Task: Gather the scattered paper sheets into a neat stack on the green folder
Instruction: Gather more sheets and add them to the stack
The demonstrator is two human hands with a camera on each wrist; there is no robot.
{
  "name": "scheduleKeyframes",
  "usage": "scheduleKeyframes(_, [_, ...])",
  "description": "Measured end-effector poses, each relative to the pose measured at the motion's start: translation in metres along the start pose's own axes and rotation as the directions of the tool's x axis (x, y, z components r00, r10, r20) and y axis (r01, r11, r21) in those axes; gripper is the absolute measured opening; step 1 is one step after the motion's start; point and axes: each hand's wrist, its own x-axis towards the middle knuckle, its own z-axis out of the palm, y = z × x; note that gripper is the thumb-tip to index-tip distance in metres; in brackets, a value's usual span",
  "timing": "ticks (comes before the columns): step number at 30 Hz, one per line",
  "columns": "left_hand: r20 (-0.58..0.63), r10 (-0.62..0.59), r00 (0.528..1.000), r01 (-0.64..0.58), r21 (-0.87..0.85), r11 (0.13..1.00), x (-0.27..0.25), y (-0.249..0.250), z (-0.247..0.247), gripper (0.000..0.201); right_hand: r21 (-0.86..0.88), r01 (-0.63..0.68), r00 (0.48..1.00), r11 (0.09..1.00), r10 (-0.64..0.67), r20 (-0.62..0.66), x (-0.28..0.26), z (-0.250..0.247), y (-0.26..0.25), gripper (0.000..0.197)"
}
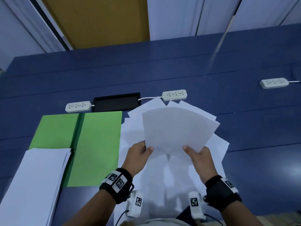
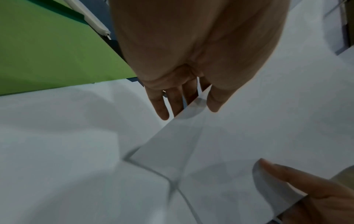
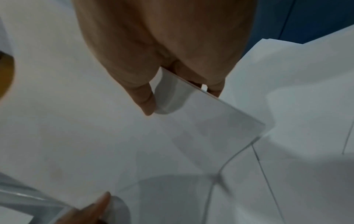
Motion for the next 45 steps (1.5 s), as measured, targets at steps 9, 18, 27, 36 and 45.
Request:
scheduleKeyframes(9, [-0.069, -0.031, 0.997, 0.032, 0.006, 0.999, -0.019, -0.013, -0.014, 0.052, 0.01, -0.067, 0.989, 0.998, 0.066, 0.134, -0.016, 0.016, -0.01, 0.023])
scheduleKeyframes(18, [-0.127, -0.048, 0.991, 0.019, -0.223, 0.975, -0.051, -0.039, -0.076, 0.025, -0.037, -0.111, 0.962, 0.993, 0.116, 0.248, -0.042, 0.086, -0.011, 0.016])
scheduleKeyframes(27, [-0.269, -0.139, 0.953, 0.067, -0.258, 0.964, -0.094, -0.086, -0.176, 0.043, -0.227, 0.04, 0.956, 0.973, 0.029, 0.293, -0.069, 0.179, -0.008, 0.054])
scheduleKeyframes(36, [-0.373, -0.185, 0.909, 0.136, -0.154, 0.979, -0.136, -0.147, -0.295, 0.037, -0.386, 0.255, 0.822, 0.887, 0.012, 0.57, -0.092, 0.291, -0.019, 0.044])
scheduleKeyframes(45, [-0.436, -0.244, 0.866, 0.306, 0.076, 0.949, -0.163, -0.229, -0.39, 0.029, -0.573, 0.282, 0.63, 0.769, 0.303, 0.716, -0.116, 0.398, 0.021, 0.041])
